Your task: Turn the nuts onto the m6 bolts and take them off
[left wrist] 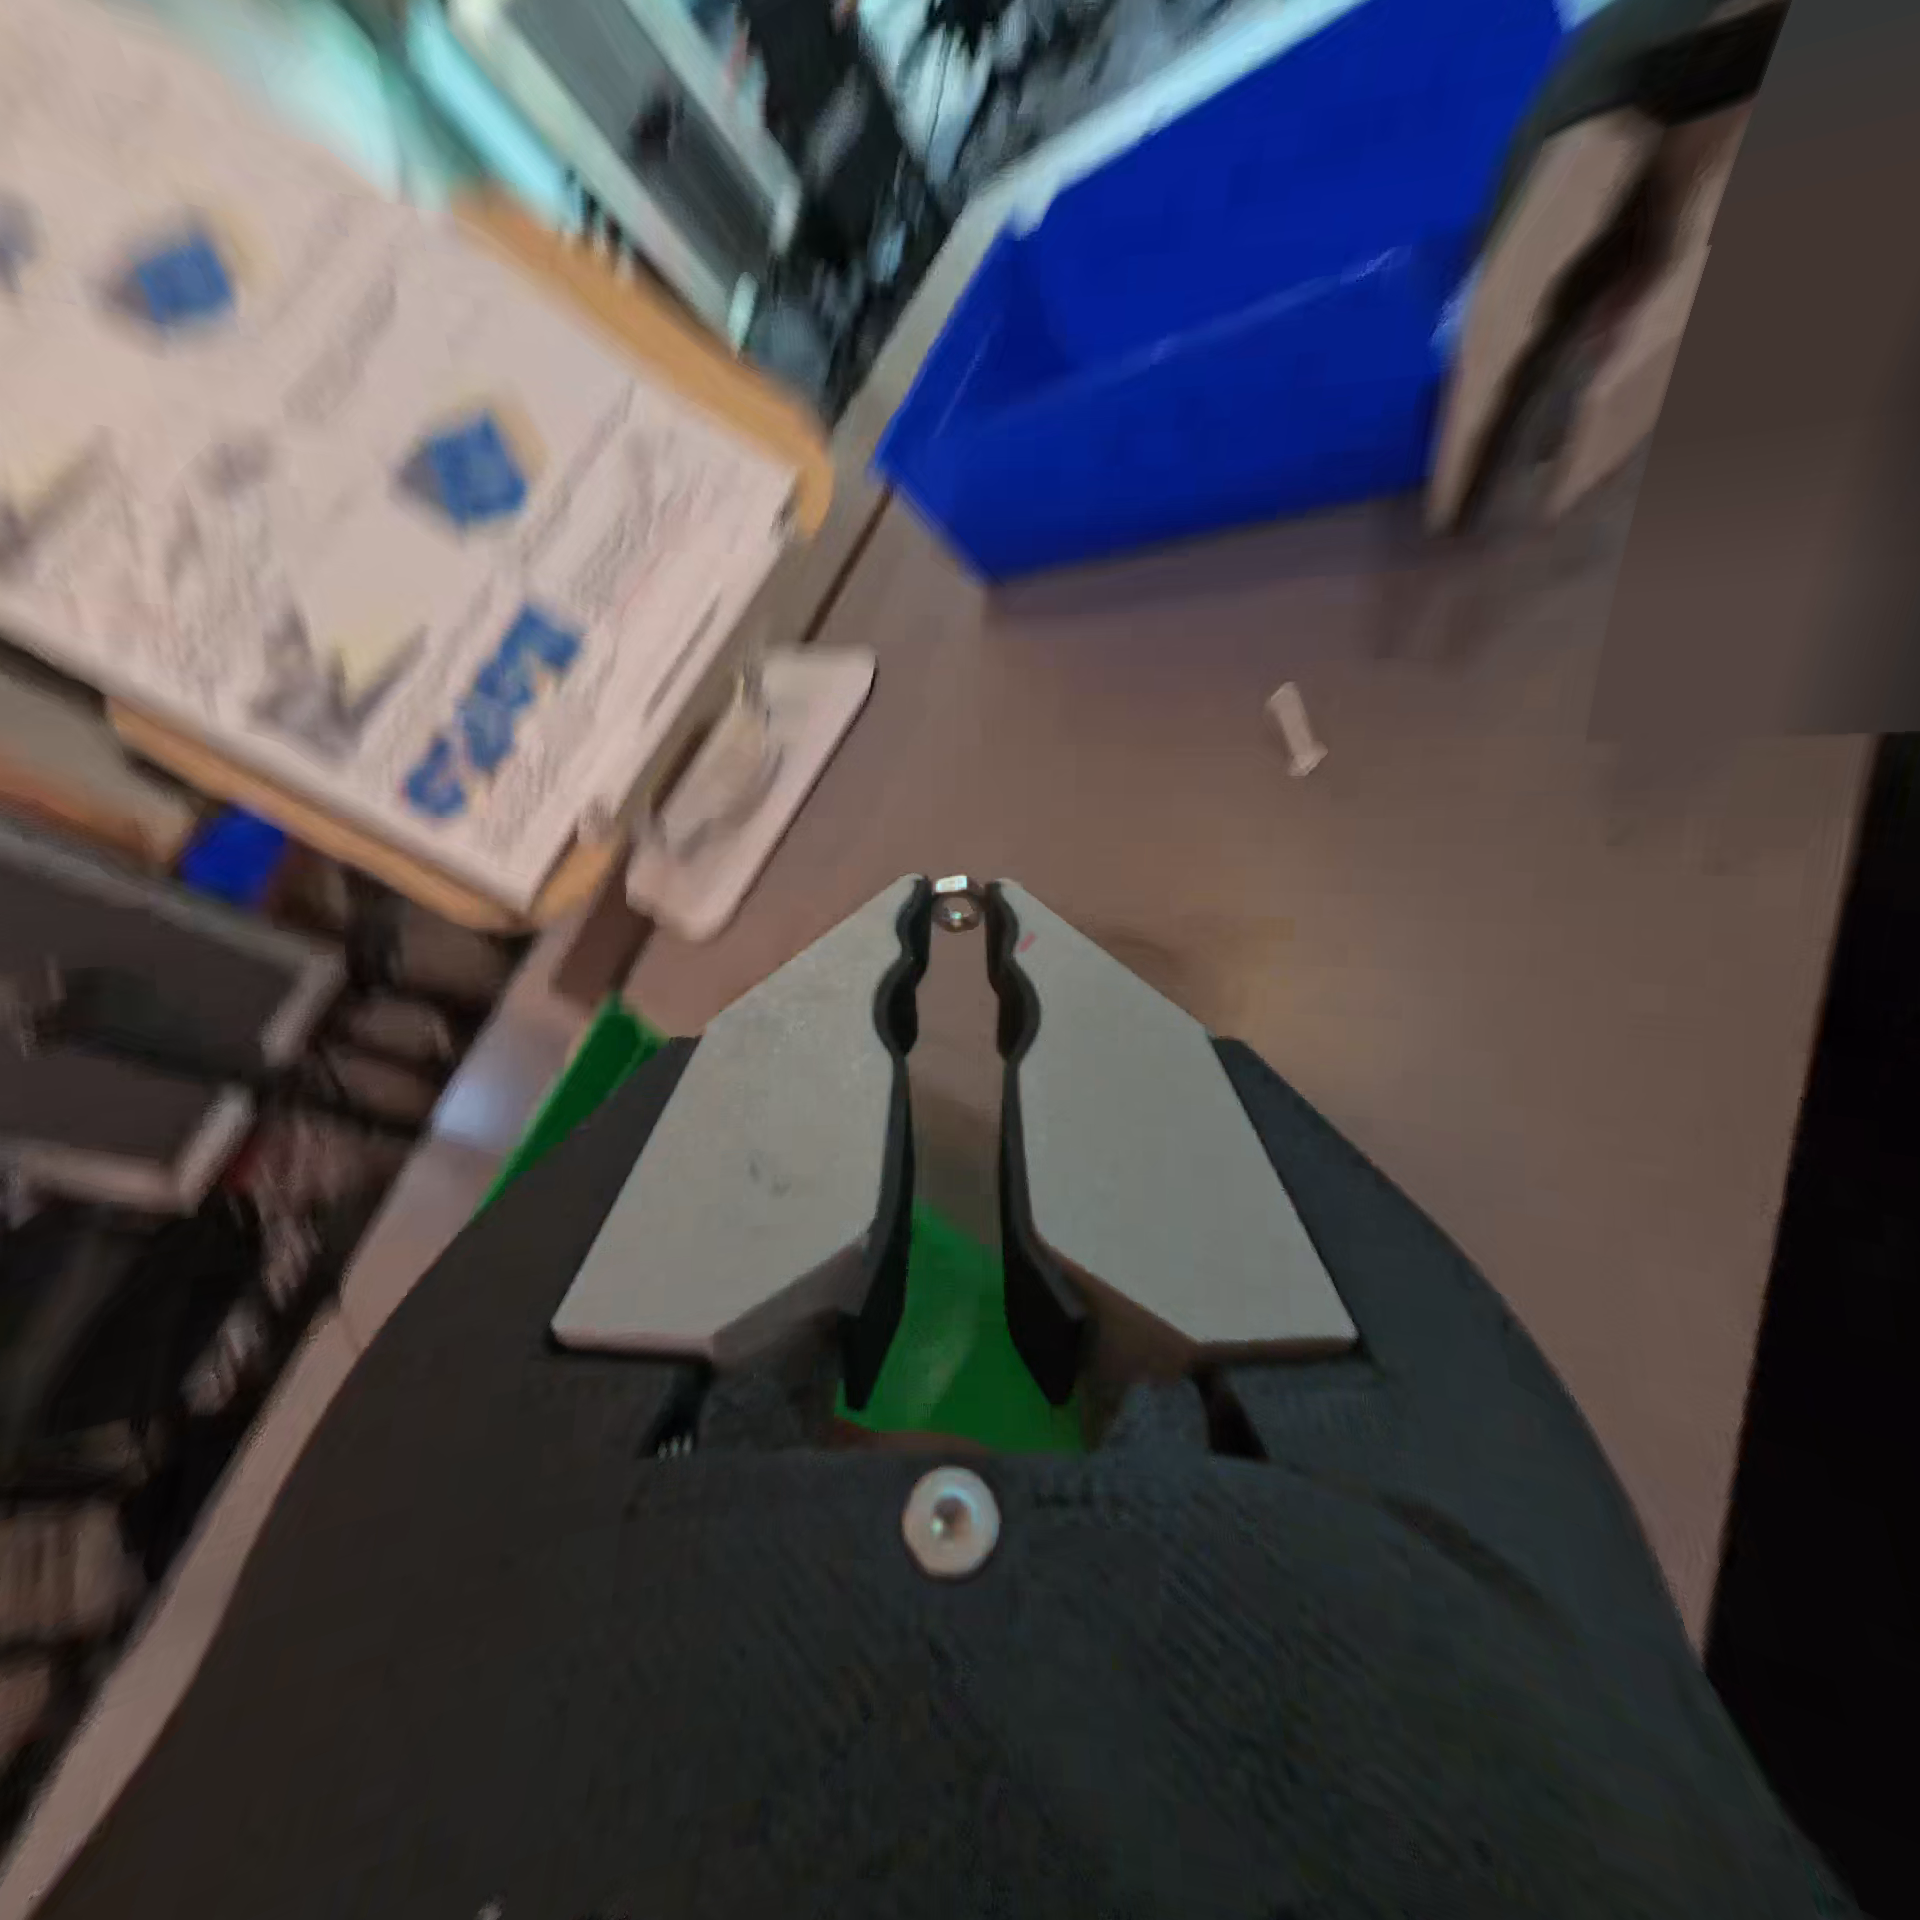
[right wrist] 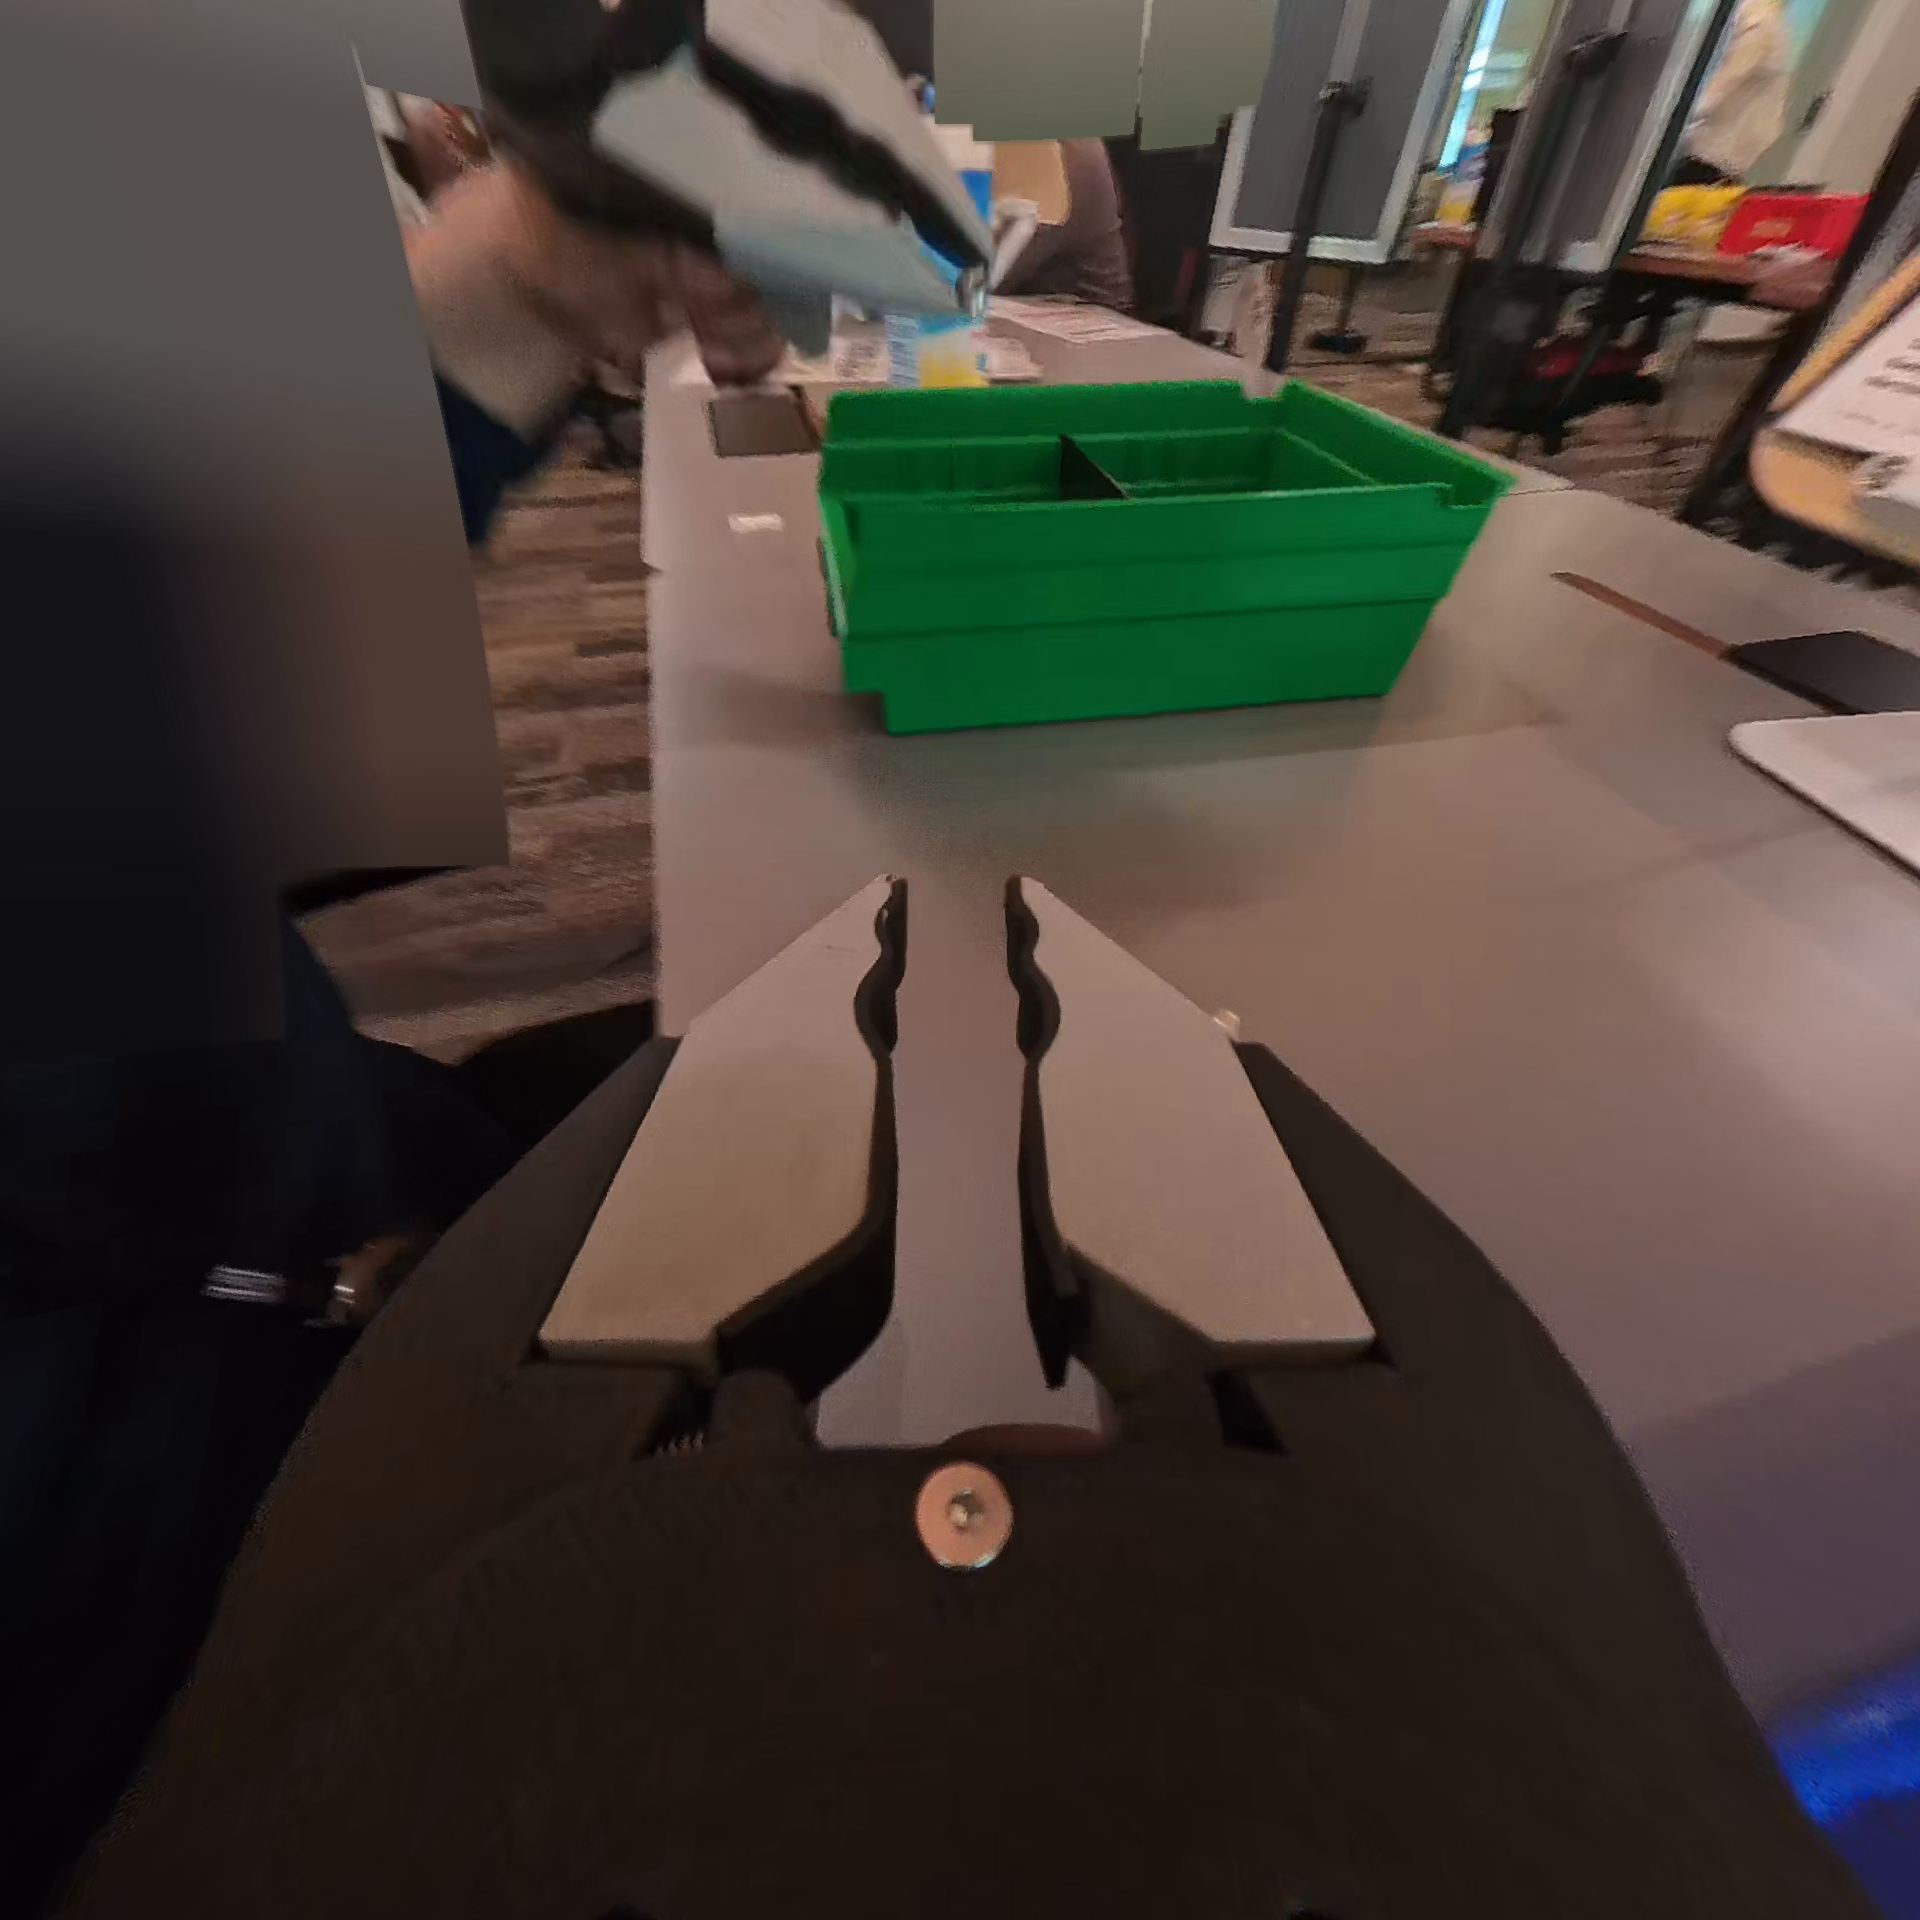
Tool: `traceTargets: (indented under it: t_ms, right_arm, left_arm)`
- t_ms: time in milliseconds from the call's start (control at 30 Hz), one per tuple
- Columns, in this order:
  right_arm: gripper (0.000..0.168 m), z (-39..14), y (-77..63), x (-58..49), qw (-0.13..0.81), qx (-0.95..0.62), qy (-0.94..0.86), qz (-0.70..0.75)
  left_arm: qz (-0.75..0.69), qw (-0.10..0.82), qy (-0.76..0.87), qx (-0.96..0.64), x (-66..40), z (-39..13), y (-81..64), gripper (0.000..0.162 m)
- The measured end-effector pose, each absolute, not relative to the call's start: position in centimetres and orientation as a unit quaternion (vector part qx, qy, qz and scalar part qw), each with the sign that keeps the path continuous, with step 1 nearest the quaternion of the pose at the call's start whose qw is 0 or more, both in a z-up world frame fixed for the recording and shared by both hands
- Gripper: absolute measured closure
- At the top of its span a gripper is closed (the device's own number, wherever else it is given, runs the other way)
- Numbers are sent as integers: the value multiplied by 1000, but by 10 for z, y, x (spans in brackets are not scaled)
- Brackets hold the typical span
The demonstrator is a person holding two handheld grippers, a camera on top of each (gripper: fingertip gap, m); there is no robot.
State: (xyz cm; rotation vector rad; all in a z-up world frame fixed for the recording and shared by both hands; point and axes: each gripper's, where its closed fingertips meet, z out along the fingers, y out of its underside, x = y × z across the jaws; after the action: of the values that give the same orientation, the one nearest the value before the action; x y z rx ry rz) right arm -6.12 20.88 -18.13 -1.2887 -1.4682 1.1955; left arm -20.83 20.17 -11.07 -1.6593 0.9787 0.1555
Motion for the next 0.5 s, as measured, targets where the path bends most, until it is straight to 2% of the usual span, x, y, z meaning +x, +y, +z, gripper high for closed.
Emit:
traceTargets:
  t_ms: [67,200,500]
  right_arm:
    - [152,-163,196,-65,379,-510,-579,511]
    - [152,-135,182,-77,331,-511,-573,549]
    - [151,-131,154,-91,230,-497,-570,612]
  left_arm:
    - [92,634,447,-624,-169,-112,193,154]
    - [95,702,455,-539,-121,-124,180,154]
    - [82,745,456,-480,-86,-121,154,154]
